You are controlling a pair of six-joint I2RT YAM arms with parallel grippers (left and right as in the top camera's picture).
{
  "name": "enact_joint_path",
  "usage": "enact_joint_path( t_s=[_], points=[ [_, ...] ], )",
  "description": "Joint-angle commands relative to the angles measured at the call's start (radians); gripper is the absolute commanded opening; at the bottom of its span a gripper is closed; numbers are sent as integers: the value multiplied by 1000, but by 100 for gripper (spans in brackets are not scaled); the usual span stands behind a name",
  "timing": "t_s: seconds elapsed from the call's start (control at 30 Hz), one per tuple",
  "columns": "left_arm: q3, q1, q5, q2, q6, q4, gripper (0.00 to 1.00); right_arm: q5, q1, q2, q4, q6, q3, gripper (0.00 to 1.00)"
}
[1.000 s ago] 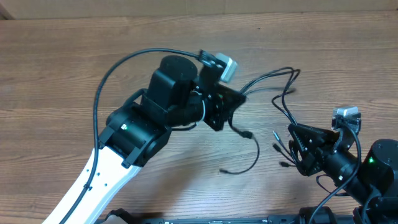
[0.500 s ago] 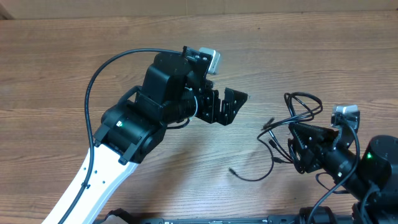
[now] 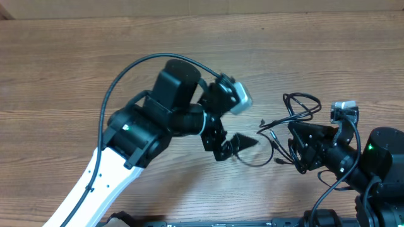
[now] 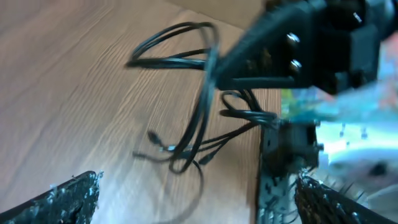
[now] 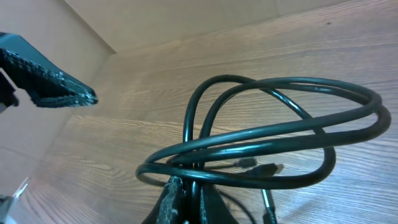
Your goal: Untangle cables
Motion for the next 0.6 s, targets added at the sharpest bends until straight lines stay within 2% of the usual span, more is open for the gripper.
enact_joint_path(
  t_s=[0.0, 0.1, 0.33, 0.57],
  points=[
    [19, -37, 32, 47, 279, 1, 100, -43, -2, -3, 14, 2, 0, 4],
    [19, -64, 31, 99, 338, 10, 100, -53, -2, -3, 14, 2, 0, 4],
    [19, -85, 32, 217, 333, 123, 100, -57, -2, -3, 6, 2, 0, 4],
    [19, -114, 32, 251, 330, 189, 100, -57, -2, -3, 1, 2, 0, 4]
  ],
)
